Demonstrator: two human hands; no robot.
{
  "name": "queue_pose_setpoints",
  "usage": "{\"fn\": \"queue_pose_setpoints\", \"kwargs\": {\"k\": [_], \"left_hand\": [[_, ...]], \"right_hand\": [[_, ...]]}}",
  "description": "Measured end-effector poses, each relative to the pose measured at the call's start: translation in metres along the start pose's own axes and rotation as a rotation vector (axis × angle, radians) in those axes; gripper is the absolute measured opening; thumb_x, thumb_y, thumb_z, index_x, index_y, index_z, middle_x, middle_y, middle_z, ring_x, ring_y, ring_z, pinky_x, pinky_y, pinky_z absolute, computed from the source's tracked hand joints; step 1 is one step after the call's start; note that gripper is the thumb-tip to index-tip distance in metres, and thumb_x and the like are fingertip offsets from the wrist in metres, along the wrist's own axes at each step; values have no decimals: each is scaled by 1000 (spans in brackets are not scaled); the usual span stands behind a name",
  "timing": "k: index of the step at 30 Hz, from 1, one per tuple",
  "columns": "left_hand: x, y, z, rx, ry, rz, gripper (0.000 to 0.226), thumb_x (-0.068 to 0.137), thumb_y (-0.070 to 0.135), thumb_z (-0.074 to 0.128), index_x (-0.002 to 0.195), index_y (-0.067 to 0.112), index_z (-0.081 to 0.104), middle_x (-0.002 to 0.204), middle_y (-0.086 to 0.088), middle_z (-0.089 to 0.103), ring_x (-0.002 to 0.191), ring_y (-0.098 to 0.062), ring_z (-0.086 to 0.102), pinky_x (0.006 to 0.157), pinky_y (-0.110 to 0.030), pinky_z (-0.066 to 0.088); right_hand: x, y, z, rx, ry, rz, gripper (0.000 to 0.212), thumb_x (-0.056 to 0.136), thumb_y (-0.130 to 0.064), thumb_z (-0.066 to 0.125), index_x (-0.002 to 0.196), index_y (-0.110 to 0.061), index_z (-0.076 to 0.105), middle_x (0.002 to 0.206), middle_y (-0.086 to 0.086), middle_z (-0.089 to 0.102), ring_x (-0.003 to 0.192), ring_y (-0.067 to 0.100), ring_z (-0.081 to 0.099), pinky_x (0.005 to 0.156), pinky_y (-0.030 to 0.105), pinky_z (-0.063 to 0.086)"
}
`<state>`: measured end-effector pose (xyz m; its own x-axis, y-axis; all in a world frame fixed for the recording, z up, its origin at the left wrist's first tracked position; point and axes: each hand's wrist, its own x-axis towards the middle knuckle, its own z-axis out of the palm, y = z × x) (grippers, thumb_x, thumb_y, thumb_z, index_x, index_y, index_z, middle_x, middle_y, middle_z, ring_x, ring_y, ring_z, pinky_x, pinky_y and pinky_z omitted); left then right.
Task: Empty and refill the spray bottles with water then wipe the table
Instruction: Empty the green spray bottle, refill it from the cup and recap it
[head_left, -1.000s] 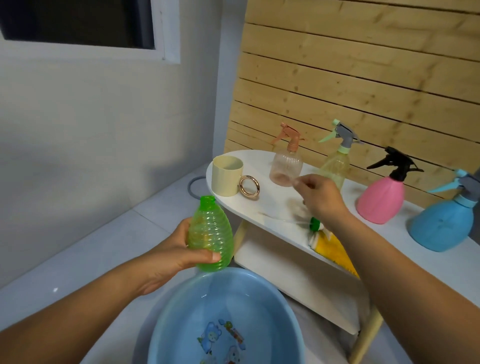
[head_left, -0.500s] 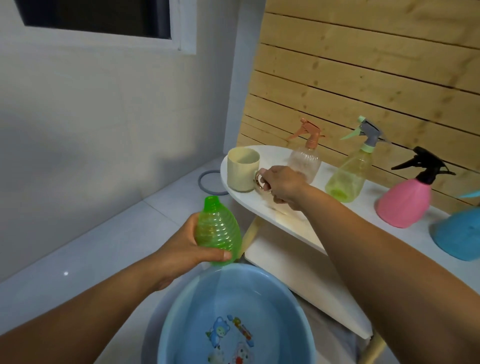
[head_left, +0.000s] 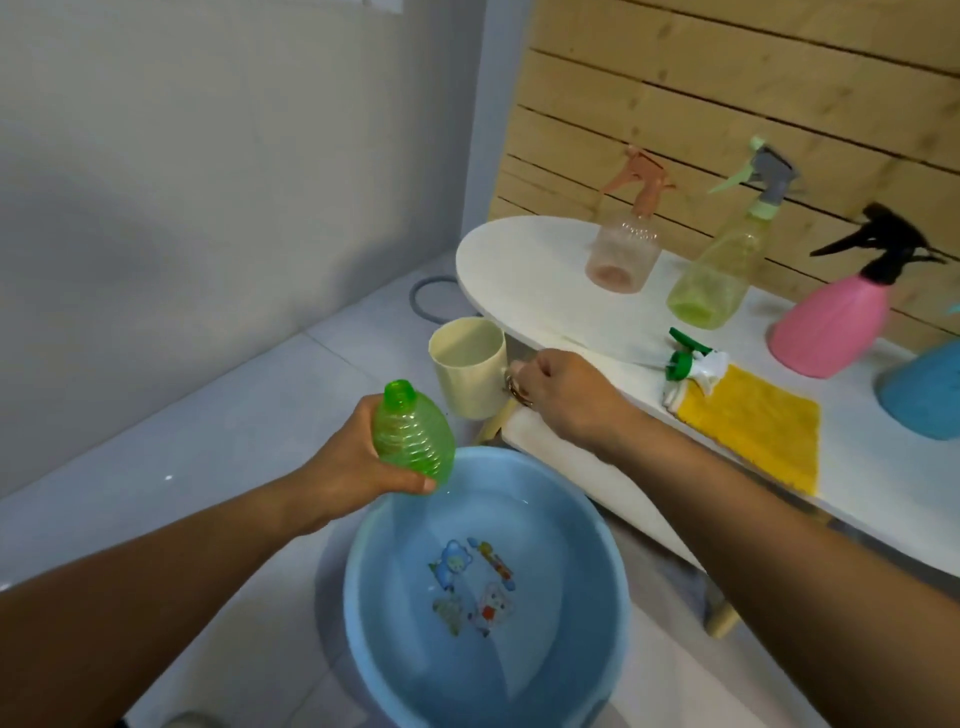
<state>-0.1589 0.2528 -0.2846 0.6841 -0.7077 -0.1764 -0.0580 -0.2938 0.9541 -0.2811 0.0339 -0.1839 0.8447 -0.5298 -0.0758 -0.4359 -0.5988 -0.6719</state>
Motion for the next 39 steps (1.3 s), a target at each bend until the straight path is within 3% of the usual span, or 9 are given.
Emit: {"fn": "queue_pose_setpoints", "kwargs": {"k": [5,9,16,20,24,29,33,37,39], "left_hand": [[-8,-15,4,79,-36,-53,94,66,-1,98,139,20,43,126,-5,66,118,-17,67,98,-36,58],[-7,-20,10,88,-73,-64,92,67,2,98,140,16,44,128,-10,66,120,-21,67,103,-41,57],[-6,-31,34,127,-120,-107,94,68,8,98,141,26,41,123,4,64,101,9,66,76,-9,53],[-3,-36,37,149,-126,-124,94,68,11,99,140,30,42,122,8,65,103,6,66,77,-9,53],[2,-39,35,163,-118,-137,93,66,16,101,135,39,43,119,11,65,102,11,63,75,-9,53],[5,-44,31,153,-122,-137,87,65,14,101,127,40,46,119,11,65,104,7,65,75,-11,54],[4,-48,27,185,-135,-134,89,65,12,101,128,42,45,121,12,64,107,3,64,79,-11,53],[5,-49,22,252,-146,-129,95,67,5,99,137,32,41,124,5,61,114,-10,63,88,-20,53],[4,-48,21,283,-149,-131,95,68,3,97,139,29,39,124,3,61,113,-11,62,89,-25,55]], "right_hand": [[-11,51,32,-100,-75,121,36,102,-39,50,78,-12,56,79,5,61,71,21,52,67,34,41],[-10,104,62,-256,-208,300,29,102,-31,46,93,-8,62,102,12,67,89,27,60,71,30,42],[-19,179,113,-472,-302,316,26,102,-14,47,117,-3,65,120,14,68,110,30,65,85,33,48],[-21,201,130,-592,-349,250,31,104,-18,45,128,-13,65,126,7,66,116,26,64,87,27,44],[-20,207,142,-731,-441,185,40,100,-10,52,137,-21,60,129,8,64,119,29,64,96,35,51],[-23,206,161,-792,-493,152,35,98,-6,54,131,-10,62,128,10,65,118,31,65,97,38,52],[-23,206,166,-592,-443,250,28,103,-11,50,125,-10,67,124,9,68,114,27,66,95,33,50],[-22,204,143,-224,-269,365,32,104,-22,49,76,-12,62,83,8,62,80,21,56,66,28,37],[-25,201,128,-27,-212,426,36,103,-28,54,70,-13,53,71,3,53,69,18,49,62,29,35]]}}
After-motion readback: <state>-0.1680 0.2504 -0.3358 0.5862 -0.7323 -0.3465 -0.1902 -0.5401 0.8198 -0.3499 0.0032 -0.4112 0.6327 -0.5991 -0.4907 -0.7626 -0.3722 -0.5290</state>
